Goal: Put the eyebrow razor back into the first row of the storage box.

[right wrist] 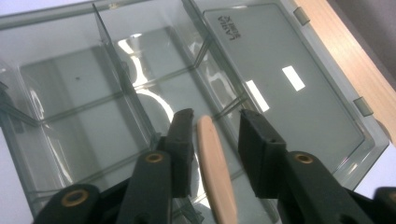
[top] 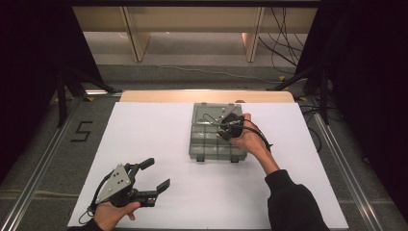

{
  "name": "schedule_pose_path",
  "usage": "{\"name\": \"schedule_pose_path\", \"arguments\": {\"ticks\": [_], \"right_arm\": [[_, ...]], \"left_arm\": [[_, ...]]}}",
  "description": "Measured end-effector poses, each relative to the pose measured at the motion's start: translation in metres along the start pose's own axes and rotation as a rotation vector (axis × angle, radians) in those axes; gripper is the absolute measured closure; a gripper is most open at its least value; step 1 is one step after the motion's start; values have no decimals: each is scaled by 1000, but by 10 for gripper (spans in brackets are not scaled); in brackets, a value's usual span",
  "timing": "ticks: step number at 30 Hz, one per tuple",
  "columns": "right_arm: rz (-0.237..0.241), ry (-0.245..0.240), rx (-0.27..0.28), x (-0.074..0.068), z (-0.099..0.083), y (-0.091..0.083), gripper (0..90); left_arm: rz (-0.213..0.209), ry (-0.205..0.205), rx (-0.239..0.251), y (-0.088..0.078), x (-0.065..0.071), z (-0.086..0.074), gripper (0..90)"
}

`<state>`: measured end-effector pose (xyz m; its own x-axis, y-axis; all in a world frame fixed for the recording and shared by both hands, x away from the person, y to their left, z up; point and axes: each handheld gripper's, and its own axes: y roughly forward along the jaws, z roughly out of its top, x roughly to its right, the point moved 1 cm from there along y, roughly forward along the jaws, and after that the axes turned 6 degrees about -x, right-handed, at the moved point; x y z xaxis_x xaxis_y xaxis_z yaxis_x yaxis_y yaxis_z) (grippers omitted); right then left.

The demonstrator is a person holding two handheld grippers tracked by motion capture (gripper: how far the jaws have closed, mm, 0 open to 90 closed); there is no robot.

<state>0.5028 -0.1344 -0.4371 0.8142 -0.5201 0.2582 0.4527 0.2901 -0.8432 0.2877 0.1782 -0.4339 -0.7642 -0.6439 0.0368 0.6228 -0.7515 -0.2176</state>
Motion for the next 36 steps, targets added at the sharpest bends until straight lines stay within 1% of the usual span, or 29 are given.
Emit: {"name": "schedule_pose_path", "arguments": {"ticks": [1,3,4,5,6,7,8,9,11,13,14,15,16,18,19,21,22,24,25,27,28,30,32,35,36], "right_arm": [[-4,6,12,0,0,0,607],[4,22,29,0,1,0,562],[15,28,10,-1,1,-3,535],[1,33,25,-1,1,-3,506],[5,52,34,-2,2,-4,486],[25,44,19,-2,1,-7,468],[20,45,33,-3,2,-8,453],[33,54,32,-3,2,-11,440],[22,65,60,-5,3,-14,406],[22,89,81,-7,4,-19,374],[23,92,86,-8,5,-21,365],[24,95,95,-9,5,-23,353],[23,98,101,-11,6,-26,346],[5,102,149,-13,7,-33,347],[19,108,151,-14,8,-36,346],[10,117,187,-17,9,-41,342],[22,114,191,-18,10,-44,340],[24,113,215,-21,10,-49,337],[36,114,221,-23,11,-51,337],[38,122,247,-27,11,-55,337],[48,120,249,-29,11,-57,337],[44,123,267,-34,10,-58,334],[42,114,269,-38,10,-59,323],[61,129,281,-42,7,-63,321],[56,122,289,-43,6,-64,313]], "left_arm": [[1,0,0,0,0,0,165],[1,0,1,0,0,0,165],[2,2,1,0,0,0,165],[2,3,1,0,0,0,165],[2,2,3,-1,0,0,165],[2,2,4,-1,0,0,165],[2,2,4,-1,0,0,165],[3,1,5,-1,0,0,165],[2,2,5,-1,0,0,165],[4,-1,4,-1,0,0,165],[-3,-3,14,-1,0,0,165],[7,1,1,-2,0,0,165],[7,1,0,-2,0,0,165],[6,0,-1,-2,0,0,165],[8,1,-1,-2,0,0,165],[5,0,2,-2,0,0,165],[5,-1,3,-2,0,0,165],[6,1,4,-2,0,0,165],[6,1,4,-2,0,0,165],[6,2,4,-2,0,0,165],[6,2,4,-2,0,0,165],[6,2,4,-2,0,0,165],[7,2,3,-2,0,0,165],[7,3,4,-2,0,0,165],[10,3,-1,-3,0,0,165]]}}
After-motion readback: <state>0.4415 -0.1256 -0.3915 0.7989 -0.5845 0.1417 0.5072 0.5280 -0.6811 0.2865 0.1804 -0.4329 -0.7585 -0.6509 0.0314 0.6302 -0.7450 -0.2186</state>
